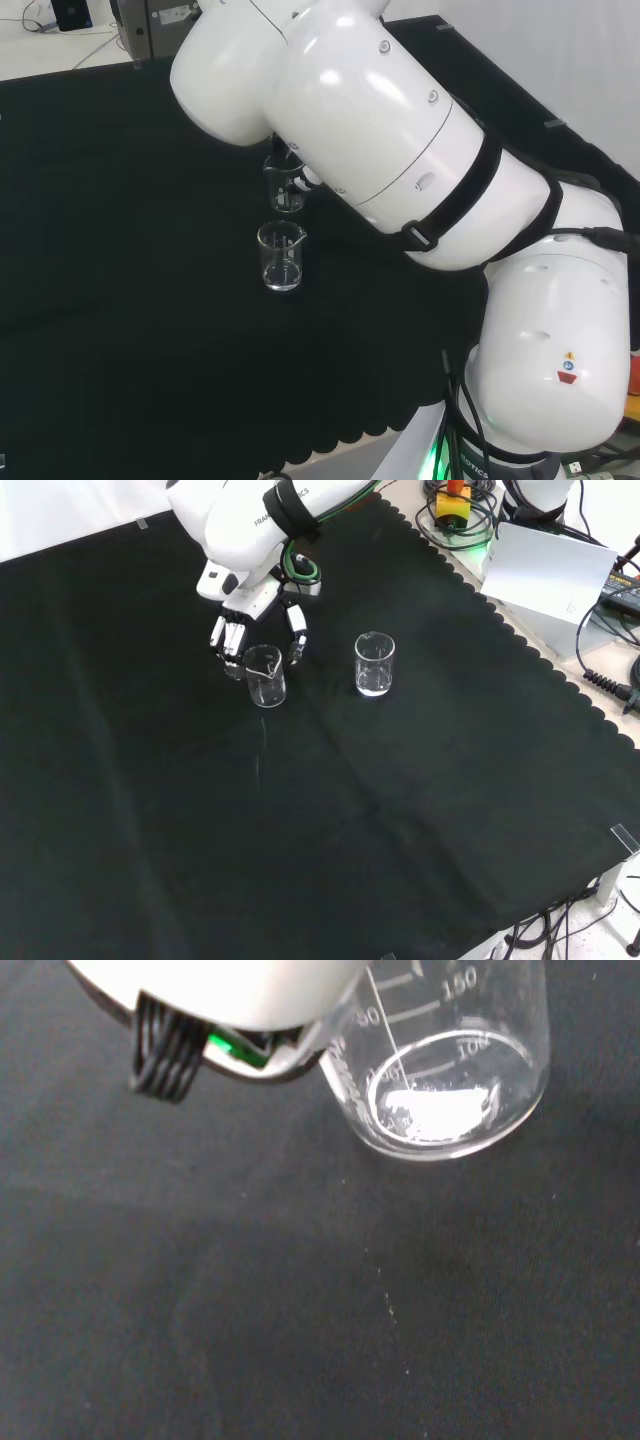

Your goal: Place the beaker back on the table.

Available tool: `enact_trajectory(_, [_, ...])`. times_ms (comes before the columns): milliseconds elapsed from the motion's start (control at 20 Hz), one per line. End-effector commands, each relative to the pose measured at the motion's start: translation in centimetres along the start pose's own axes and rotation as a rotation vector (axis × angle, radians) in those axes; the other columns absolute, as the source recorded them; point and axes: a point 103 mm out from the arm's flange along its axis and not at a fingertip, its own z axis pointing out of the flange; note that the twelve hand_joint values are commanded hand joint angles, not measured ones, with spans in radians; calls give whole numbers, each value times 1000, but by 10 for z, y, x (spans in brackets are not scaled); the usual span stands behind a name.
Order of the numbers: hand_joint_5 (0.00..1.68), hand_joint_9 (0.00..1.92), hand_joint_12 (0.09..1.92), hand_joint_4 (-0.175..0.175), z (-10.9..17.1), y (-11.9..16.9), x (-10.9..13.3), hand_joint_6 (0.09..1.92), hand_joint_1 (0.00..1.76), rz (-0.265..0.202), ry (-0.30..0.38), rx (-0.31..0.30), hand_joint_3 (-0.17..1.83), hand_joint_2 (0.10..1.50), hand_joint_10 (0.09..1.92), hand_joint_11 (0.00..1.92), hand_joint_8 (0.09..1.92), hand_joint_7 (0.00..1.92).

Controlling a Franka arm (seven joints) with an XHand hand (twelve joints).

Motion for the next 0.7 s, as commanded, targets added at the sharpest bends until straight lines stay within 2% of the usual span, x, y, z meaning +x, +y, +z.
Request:
enact_trajectory(50, [455, 743, 1366, -42, -45, -31, 22, 379, 961, -6, -24, -51, 611, 510, 87, 269, 684, 301])
enact_trajectory(300, [467, 727, 1375, -44, -78, -65, 46, 321, 939, -6, -46, -79, 588, 522, 87, 245, 692, 277])
enact_trajectory(700, [474, 724, 1387, -48, -102, -122, 85, 283, 906, -13, -62, -108, 571, 539, 87, 234, 693, 274])
